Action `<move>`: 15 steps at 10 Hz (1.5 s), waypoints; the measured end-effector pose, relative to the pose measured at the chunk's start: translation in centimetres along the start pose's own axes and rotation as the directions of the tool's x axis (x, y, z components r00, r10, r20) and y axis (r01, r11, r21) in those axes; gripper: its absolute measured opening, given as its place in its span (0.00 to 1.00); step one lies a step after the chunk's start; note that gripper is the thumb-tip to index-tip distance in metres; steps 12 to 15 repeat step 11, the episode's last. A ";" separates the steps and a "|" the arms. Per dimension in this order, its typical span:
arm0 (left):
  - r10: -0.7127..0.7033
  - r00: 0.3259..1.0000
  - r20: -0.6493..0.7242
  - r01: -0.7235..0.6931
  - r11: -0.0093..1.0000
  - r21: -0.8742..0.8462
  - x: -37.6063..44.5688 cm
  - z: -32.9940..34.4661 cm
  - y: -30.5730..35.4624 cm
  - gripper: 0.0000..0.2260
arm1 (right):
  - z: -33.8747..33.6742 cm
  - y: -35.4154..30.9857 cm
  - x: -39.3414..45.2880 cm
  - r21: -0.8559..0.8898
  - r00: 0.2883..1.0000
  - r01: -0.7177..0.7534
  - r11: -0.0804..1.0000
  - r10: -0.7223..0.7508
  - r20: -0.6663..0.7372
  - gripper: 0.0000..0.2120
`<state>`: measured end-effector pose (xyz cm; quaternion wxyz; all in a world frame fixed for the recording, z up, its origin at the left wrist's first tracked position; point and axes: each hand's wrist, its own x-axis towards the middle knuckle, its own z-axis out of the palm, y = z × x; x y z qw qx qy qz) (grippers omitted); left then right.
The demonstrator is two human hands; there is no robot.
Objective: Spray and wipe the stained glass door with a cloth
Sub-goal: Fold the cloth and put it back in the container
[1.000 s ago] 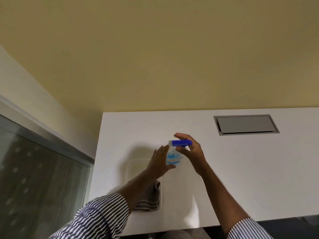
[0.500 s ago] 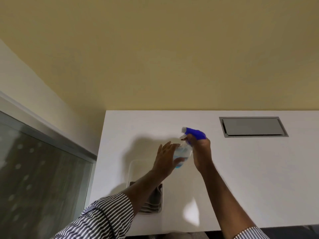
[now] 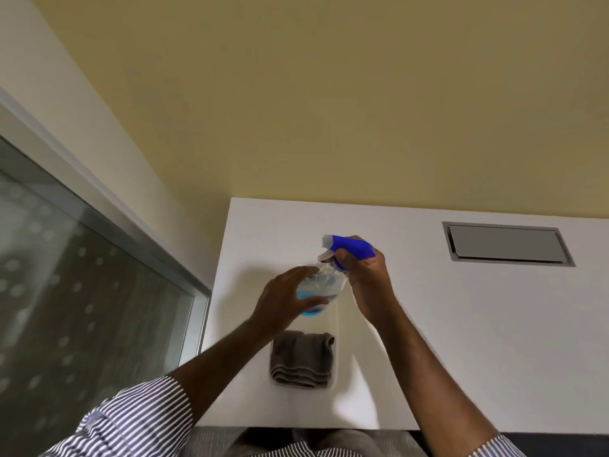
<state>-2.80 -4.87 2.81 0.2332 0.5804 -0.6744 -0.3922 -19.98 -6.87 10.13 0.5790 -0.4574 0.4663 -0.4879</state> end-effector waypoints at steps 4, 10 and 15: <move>-0.067 0.997 -0.037 0.071 0.993 0.098 -0.5 2.6 -5.0 0.29 | 2.0 5.2 -0.7 -0.358 0.990 -0.094 0.929 0.126 0.067 0.08; -0.119 0.993 0.026 0.113 0.980 0.163 -0.4 3.4 -6.7 0.29 | 1.3 5.1 0.1 -0.306 0.969 -0.148 0.940 0.200 0.142 0.13; -0.103 0.994 0.046 0.098 0.990 0.101 -0.7 3.1 -7.1 0.29 | 1.1 4.5 -0.1 -0.272 0.966 -0.163 0.948 0.209 0.151 0.16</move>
